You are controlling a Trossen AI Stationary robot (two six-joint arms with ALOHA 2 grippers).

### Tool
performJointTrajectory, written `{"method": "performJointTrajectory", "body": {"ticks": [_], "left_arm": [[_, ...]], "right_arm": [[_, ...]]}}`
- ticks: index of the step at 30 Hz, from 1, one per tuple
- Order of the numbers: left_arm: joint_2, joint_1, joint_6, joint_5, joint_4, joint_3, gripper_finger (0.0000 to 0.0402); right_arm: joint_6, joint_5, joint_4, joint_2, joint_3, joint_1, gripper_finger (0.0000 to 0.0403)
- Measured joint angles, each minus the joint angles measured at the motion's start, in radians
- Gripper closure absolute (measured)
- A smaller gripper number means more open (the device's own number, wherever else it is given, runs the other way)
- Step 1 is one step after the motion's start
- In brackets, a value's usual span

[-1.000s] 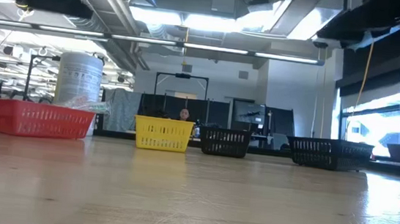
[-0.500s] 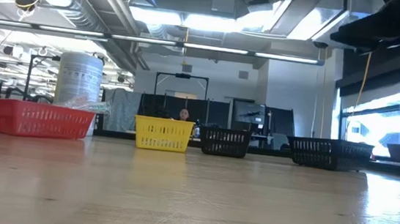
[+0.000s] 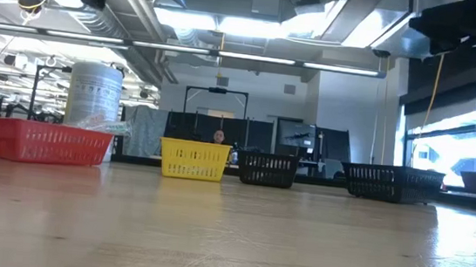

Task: Pick & Place Travel size toiletries
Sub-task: Return to Home Position

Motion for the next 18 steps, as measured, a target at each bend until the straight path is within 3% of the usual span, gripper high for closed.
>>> {"method": "performJointTrajectory", "body": {"ticks": [3,6,12,18], "left_arm": [[-0.099,0.019,0.083,0.094,0.143,-0.125,0.0313],[-0.206,0.043,0.137,0.090,0.245,-0.210,0.0313],[-0.388,0.081,0.157,0.172,0.081,-0.227,0.0313],[-0.532,0.100,0.195,0.177,-0.058,-0.227,0.0313]], "right_arm": [[0.000,0.000,0.050,-0.018,-0.048,0.000,0.0254],[0.000,0.010,0.088,-0.037,-0.093,0.000,0.0259],[0.000,0.034,0.106,-0.080,-0.147,0.000,0.0269],[0.002,0.034,0.106,-0.124,-0.176,0.000,0.0279]]}}
